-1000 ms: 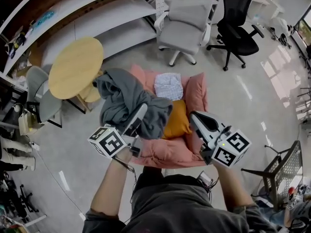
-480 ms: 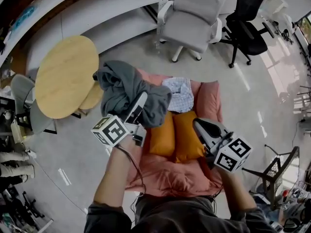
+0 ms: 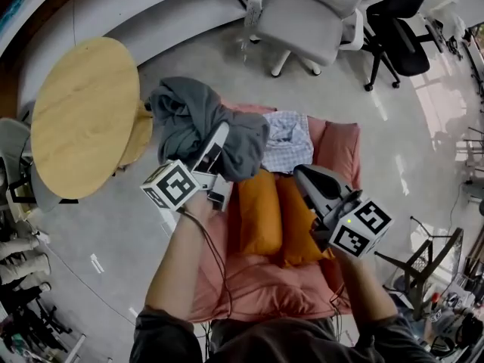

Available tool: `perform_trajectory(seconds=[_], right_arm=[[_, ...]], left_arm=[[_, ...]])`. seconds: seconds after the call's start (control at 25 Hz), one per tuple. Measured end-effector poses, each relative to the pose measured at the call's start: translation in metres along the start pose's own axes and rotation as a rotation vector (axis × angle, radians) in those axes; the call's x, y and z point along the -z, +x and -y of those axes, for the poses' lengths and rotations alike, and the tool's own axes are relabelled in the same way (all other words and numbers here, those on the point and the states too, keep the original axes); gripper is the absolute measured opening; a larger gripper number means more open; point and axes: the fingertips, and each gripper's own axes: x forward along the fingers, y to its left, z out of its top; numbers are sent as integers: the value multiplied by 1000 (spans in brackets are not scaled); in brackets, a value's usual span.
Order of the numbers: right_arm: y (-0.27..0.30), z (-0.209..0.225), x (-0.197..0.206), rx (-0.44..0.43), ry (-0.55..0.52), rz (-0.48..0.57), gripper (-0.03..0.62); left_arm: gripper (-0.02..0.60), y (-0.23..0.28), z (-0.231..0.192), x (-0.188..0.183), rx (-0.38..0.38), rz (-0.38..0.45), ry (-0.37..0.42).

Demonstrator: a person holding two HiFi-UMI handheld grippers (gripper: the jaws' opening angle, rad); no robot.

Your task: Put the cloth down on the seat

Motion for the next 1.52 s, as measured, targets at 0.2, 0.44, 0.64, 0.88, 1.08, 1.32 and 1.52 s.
perform_trajectory(seconds=[0.2,0.44,0.64,0.88,1.08,1.32,1.52], right_arm=[[25,24,20,6,27,-34,17],[57,50,81,13,97,-144,17],[85,59,105,-5,122,-178,17],[100,53,115,-39,146,-184,17],[98,53,117,-44,148,-177,17],[90,50,107,-32,137,-148,17],[74,44,97,-28,117,-124,17]], left_arm=[[312,27,-34,-12,29,64,-16],[318,50,-180,81,-174,43,-441],[338,51,-194,91,-138,43,-460],[406,32,-190,95,-181,110,-560],[417,11,-179,111,-224,78,-537],[401,-7,-152,129,-232,-17,-462],[123,-21,-113,132,-202,-71,-352]])
